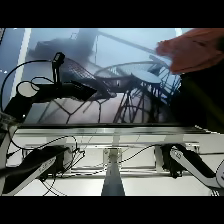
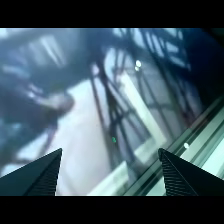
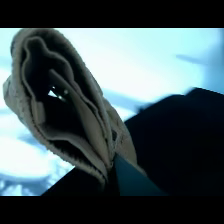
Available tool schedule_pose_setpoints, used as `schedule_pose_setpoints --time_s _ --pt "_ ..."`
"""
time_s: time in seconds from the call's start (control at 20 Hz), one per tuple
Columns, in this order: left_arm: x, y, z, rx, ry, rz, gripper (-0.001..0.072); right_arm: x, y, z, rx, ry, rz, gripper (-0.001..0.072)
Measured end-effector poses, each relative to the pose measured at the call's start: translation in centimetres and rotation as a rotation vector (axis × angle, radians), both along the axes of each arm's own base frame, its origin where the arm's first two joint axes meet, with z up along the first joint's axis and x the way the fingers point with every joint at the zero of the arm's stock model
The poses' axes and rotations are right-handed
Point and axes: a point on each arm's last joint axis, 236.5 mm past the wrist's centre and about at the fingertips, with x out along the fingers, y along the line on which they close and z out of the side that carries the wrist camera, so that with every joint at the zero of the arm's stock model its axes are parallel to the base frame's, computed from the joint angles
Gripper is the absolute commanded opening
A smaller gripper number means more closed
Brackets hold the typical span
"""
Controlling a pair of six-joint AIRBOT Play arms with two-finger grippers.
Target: Fold the clothes and pants, and hang the long-sleeved shirts on hangers.
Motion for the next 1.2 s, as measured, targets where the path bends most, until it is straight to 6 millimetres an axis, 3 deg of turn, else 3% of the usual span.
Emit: schedule_pose_setpoints --time_s 0.2,0.3,0.5,0.55,0.6,0.65,0.7,0.95,1.1,1.2 --pt "-0.2 0.1 1.2 -0.002 -0.043 -0.006 0.0699 -10.6 -8.7 3.8 -0.045 -0.038 -0.420 0.0024" --pt "-0.3 0.1 1.4 -0.003 -0.051 -0.007 0.0699 -16.3 -11.9 4.5 -0.032 -0.047 -0.641 0.0025" --pt "-0.3 0.1 1.6 -0.003 -0.058 -0.008 0.0699 -25.8 -14.8 3.4 0.069 -0.034 -1.020 0.0041" --pt "-0.3 0.1 1.6 -0.003 -0.059 -0.008 0.0699 -27.2 -15.0 3.1 0.095 -0.041 -1.084 0.0097" --pt "-0.3 0.1 1.6 -0.003 -0.060 -0.008 0.0699 -28.2 -15.2 2.9 0.119 -0.052 -1.136 0.0280" --pt "-0.3 0.1 1.6 -0.003 -0.060 -0.008 0.0699 -28.7 -15.3 2.8 0.138 -0.065 -1.166 0.0475" --pt "-0.3 0.1 1.6 -0.003 -0.060 -0.008 0.0699 -28.9 -15.4 2.7 0.160 -0.078 -1.184 0.0588" --pt "-0.3 0.1 1.6 -0.003 -0.060 -0.008 0.0699 -25.9 -15.6 1.7 0.295 -0.138 -1.125 0.0587" --pt "-0.3 0.1 1.6 -0.003 -0.060 -0.008 0.0699 -21.8 -14.5 0.9 0.332 -0.103 -0.949 0.0577" --pt "-0.3 0.1 1.7 -0.004 -0.060 -0.008 0.0699 -18.2 -13.0 0.6 0.322 -0.069 -0.786 0.0474"
